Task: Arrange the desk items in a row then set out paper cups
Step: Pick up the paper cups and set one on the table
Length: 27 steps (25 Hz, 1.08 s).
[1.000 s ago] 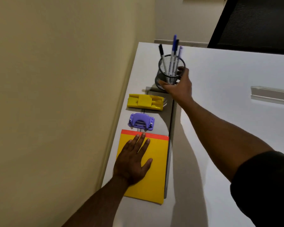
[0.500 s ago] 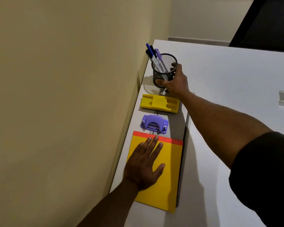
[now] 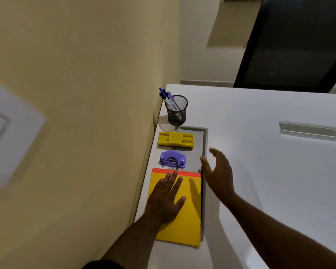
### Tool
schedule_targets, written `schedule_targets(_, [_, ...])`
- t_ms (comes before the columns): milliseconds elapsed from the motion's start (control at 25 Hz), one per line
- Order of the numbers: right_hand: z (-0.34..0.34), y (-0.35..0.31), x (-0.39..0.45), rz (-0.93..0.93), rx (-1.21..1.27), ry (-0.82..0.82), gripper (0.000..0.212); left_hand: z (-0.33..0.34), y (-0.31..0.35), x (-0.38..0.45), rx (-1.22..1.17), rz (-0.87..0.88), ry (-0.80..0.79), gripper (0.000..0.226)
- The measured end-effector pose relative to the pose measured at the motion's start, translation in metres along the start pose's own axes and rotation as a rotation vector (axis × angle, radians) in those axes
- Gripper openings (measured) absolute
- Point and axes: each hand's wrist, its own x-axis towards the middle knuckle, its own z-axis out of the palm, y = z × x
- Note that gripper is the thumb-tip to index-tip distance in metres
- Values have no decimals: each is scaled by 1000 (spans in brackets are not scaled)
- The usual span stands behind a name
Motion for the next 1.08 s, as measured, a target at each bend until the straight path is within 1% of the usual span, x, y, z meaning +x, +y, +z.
schedule_targets(80, [-15,7,-58,-42,-57,-76,47,-21,5,2,-2,-12,-113,73])
schedule_targets(160, [-27,14,-107,-95,-113,-172,39,-46,14,-5,-56,-37,-135,68])
schedule_targets(240, [-36,16,-148,-164,-146,-282,35,-71,22,-24,-213,-101,-38,58])
schedule_targets(360, [-39,7,-196,-342,-209,-477,34,-94,25,-76,-392,-250,182,47])
schedule_targets(440, [-32,-5,-221,-510,-288,-542,35,-96,23,-117,-469,-345,229,45])
schedule_targets(480, [-27,-12,-232,-601,-336,-553,34,-93,23,-139,-500,-388,219,47])
schedule_targets(560, [-14,-22,-250,-748,-409,-600,37,-78,22,-178,-539,-461,153,59])
schedule_targets(640, [-1,-27,-265,-814,-477,-705,43,-59,24,-212,-531,-506,71,72])
schedule_targets(720, [10,-28,-275,-813,-535,-768,45,-40,26,-237,-537,-539,-14,78])
schedule_targets(800, [14,-26,-282,-760,-538,-754,40,-25,31,-257,-595,-539,-76,77])
schedule_targets(880, [13,-25,-285,-696,-505,-728,35,-13,40,-273,-653,-518,-91,82])
schedule_targets(960, [6,-27,-285,-601,-407,-679,28,-6,49,-280,-672,-497,-47,93])
schedule_targets(1080, [-19,-42,-273,-321,-99,-582,15,-10,65,-275,-654,-472,104,102])
